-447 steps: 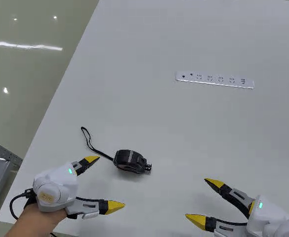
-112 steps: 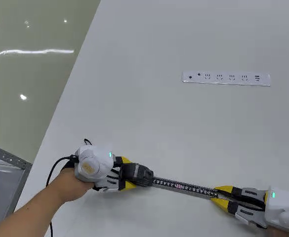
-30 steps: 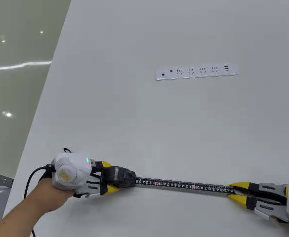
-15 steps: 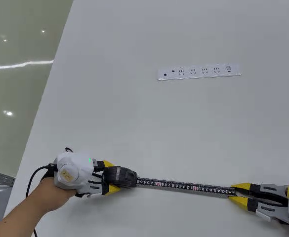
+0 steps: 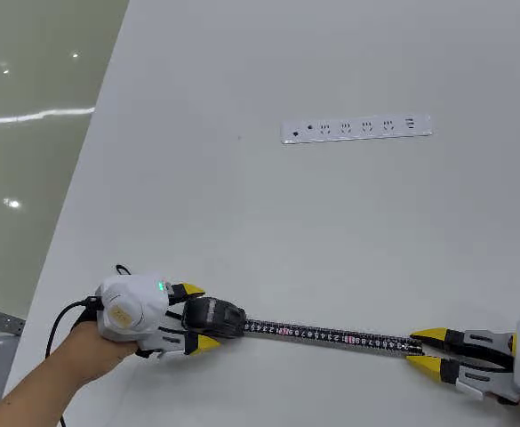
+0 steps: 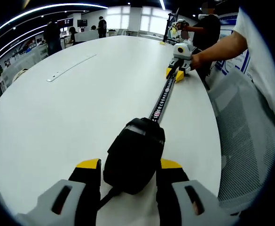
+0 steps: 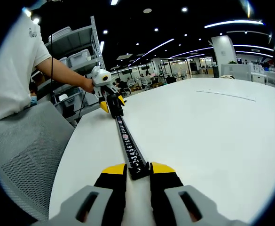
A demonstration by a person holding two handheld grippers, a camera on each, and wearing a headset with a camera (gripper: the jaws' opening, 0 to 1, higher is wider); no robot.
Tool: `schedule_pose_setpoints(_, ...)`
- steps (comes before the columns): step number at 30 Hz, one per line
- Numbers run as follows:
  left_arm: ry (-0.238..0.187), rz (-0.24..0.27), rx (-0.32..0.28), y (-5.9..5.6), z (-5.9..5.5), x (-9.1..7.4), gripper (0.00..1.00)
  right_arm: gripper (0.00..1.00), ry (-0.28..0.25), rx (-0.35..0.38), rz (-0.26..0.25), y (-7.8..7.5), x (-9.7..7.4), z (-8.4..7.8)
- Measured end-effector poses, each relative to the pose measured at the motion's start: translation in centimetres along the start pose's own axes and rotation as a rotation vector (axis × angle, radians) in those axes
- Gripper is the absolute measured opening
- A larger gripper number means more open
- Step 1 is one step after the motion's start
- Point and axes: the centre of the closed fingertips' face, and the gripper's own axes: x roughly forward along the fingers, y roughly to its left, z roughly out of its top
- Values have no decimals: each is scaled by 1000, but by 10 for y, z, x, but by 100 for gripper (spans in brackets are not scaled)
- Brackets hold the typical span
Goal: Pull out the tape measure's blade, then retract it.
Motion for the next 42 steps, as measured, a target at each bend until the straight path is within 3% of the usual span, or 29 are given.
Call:
schedule_pose_setpoints(3,-8,7,-4,0,1,-3,53,23,-4,10,6,3,1,1)
schedule_pose_setpoints(9,-9,29,-10,3,-2,-12,58,27,-11,22,8,4,1,1)
schedule_pose_setpoints(15,-30,43,-32,3,2,-14,61,32,-27,42,1,4,0,4)
schedule_pose_setpoints(24,-49,47,-38,1,7,-16,63,32,-33,49,-3,2,-2,4)
schedule_pose_setpoints(35,-51,56,-57,2,5,-17,63,31,-34,59,-10,2,-3,4)
schedule_pose_setpoints(42,-91,101,-101,2,8,-20,63,32,-60,76,-50,5,-4,9)
